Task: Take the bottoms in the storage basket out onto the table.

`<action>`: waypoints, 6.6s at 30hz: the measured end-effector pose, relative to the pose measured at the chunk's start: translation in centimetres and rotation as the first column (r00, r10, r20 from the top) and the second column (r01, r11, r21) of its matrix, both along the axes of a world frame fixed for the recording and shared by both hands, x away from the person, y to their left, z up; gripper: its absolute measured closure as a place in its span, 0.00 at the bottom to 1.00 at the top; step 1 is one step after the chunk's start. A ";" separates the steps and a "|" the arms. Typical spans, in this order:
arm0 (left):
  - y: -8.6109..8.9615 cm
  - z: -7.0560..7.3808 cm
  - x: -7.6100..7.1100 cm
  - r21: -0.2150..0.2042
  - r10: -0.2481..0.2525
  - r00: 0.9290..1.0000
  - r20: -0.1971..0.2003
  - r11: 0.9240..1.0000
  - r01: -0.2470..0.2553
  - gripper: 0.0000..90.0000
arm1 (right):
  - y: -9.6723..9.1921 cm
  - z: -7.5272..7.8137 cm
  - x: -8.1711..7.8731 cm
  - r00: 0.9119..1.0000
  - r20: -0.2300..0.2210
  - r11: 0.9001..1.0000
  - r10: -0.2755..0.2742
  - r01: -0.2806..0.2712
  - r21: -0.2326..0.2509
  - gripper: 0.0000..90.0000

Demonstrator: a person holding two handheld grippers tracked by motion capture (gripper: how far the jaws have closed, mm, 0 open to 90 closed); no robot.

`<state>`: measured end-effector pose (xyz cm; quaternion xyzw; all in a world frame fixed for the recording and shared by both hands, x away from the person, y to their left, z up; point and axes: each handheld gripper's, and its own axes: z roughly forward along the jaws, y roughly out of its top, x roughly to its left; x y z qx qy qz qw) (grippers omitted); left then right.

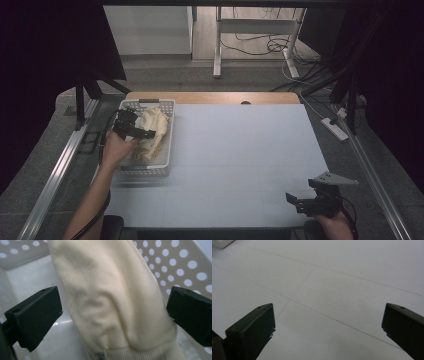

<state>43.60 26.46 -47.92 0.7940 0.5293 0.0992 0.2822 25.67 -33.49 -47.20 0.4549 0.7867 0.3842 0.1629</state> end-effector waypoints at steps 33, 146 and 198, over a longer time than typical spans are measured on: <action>-1.5 -3.2 3.4 0.046 -0.018 0.985 -0.170 0.999 0.026 0.00 | 0.0 0.0 0.0 1.000 -0.003 1.000 0.009 -0.009 0.005 0.00; 0.7 6.7 -1.9 -0.104 -0.053 0.994 0.101 0.993 0.064 0.53 | 0.1 -0.1 0.1 1.000 -0.011 1.000 0.014 -0.014 -0.005 0.00; -9.4 10.0 -0.9 -0.073 -0.261 0.950 0.172 0.958 0.277 0.53 | 0.1 -0.1 0.1 1.000 -0.018 1.000 0.018 -0.018 -0.010 0.00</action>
